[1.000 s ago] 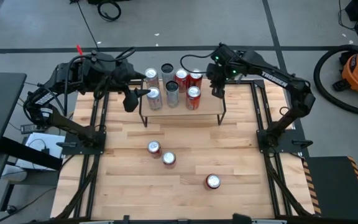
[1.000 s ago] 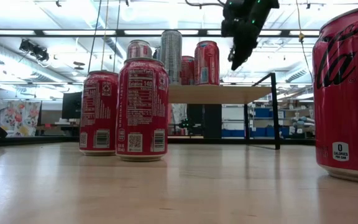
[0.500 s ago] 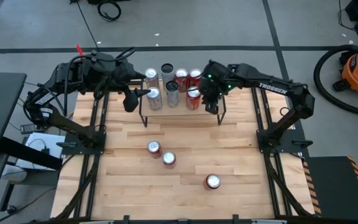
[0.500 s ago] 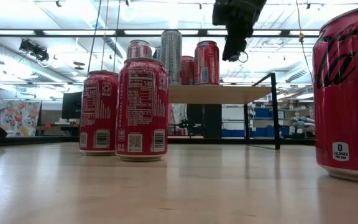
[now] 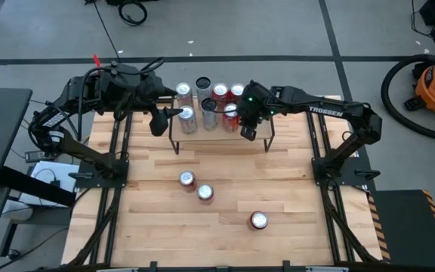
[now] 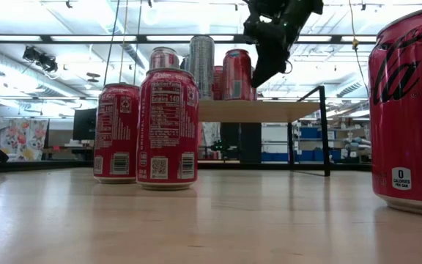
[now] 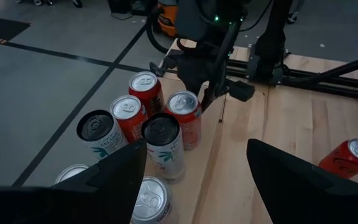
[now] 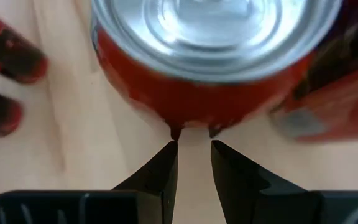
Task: Place canned beverage on shelf
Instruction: Adjust the soda cans on the shelf, then put the red and black soda can aligned with the other red and black soda can on the shelf
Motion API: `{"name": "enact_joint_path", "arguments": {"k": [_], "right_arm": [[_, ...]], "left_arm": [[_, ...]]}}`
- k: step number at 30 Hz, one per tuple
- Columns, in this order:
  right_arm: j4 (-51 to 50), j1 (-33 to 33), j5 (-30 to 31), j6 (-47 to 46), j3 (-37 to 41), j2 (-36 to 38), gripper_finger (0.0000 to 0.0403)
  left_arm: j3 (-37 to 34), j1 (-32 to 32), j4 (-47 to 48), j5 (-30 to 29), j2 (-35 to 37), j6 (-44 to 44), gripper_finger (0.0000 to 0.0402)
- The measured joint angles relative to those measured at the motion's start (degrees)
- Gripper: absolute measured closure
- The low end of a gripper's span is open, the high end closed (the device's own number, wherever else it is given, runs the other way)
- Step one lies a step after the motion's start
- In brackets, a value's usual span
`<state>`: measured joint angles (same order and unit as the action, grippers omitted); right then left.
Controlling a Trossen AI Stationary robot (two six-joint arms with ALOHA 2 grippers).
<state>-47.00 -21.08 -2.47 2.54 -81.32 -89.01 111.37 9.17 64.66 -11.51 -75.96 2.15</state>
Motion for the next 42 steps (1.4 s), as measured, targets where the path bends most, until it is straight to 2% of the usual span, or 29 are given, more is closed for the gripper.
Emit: {"name": "enact_joint_path", "arguments": {"k": [7, 32, 36, 42], "right_arm": [[5.7, -0.11, 0.54, 1.55, 0.11, 0.0, 0.0297], [11.17, 0.15, -1.86, -0.87, 0.11, 0.02, 0.0297], [9.99, 0.22, -1.84, -0.38, 0.11, 0.02, 0.0297], [1.18, 2.61, -1.58, 0.07, -3.01, 1.78, 0.0297]], "left_arm": [[-0.01, -0.02, 0.35, 0.0, 0.0, 0.0, 0.0114], [-0.02, -0.02, 0.33, 0.04, 0.0, 0.35, 0.0114], [-0.02, -0.02, 0.34, 0.04, 0.0, 0.5, 0.0114], [0.0, -0.02, 0.22, 1.55, 0.0, 1.44, 0.0114]]}}
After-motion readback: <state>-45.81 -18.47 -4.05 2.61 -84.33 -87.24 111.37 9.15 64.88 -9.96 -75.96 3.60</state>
